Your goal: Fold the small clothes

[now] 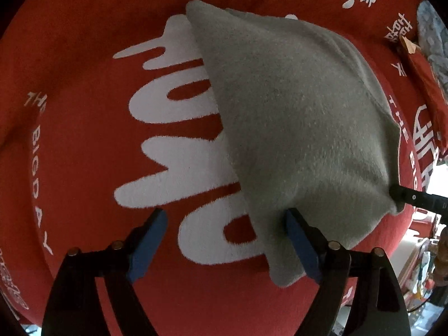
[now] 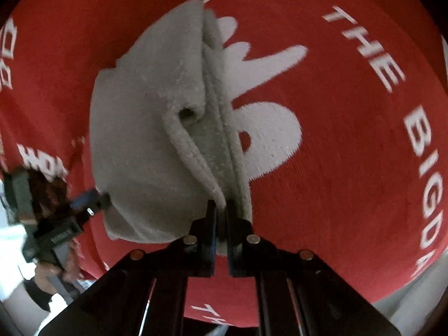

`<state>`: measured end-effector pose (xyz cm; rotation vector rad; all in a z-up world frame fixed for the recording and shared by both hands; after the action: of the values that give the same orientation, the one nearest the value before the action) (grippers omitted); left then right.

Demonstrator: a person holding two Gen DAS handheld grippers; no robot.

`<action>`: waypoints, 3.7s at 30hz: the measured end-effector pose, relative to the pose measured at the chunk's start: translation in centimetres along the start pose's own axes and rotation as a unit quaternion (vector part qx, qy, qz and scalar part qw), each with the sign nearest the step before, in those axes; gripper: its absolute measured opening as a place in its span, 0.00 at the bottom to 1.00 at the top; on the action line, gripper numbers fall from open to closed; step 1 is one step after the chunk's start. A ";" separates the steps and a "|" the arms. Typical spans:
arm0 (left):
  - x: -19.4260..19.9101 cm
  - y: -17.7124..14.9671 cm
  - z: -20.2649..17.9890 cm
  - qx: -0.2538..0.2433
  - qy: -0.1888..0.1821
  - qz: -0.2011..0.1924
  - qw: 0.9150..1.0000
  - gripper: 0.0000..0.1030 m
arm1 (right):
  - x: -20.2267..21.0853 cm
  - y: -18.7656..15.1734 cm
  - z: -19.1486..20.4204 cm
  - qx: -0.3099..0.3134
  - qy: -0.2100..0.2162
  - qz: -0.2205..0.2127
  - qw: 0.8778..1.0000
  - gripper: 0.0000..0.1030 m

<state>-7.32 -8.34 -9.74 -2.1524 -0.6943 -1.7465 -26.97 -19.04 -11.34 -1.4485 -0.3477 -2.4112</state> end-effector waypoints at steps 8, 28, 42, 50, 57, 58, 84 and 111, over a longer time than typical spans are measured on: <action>2.0 1.1 0.3 0.009 0.019 -0.014 1.000 0.84 | 2.0 -0.2 -0.1 -0.016 -0.053 -0.001 0.998 0.18; 1.6 5.4 1.1 0.077 0.036 -0.034 0.996 0.84 | 0.5 7.5 4.1 0.035 -0.024 -0.040 0.998 0.13; 1.2 5.7 1.1 0.084 0.043 -0.027 0.995 0.84 | 1.2 7.4 3.1 -0.010 0.012 -0.001 1.000 0.18; 1.1 6.0 1.3 0.088 0.024 -0.019 0.996 0.84 | 2.2 7.7 1.7 -0.024 0.014 -0.008 1.000 0.34; 0.5 7.6 3.8 0.161 -0.112 -0.030 0.980 0.84 | 3.0 10.0 -0.7 -0.050 0.075 -0.025 0.996 0.53; 0.0 7.8 3.9 0.165 -0.132 -0.024 0.977 0.84 | 2.7 10.5 -0.9 -0.049 0.090 -0.019 0.995 0.53; 2.8 8.6 -1.2 0.079 -0.220 -0.042 0.972 0.45 | -0.6 10.1 9.7 -0.004 0.259 0.065 0.964 0.29; 4.5 -4.0 12.4 0.173 -0.107 -0.046 0.978 0.54 | -6.0 1.1 15.0 0.127 0.041 0.101 0.986 0.29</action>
<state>1.57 2.06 -8.53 -2.1052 -1.0806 -1.3225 -11.74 -13.92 -9.69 -1.2095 -0.4465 -2.1678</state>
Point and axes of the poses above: each gripper's, at about its wrist camera, not at the fingertips, and x roughly against the way its jaws point, z to its left, y to its top, the point moved 7 cm from there along -x, roughly the way its jaws point, and after that the axes turned 5 degrees about -y, right-handed, at the moved point
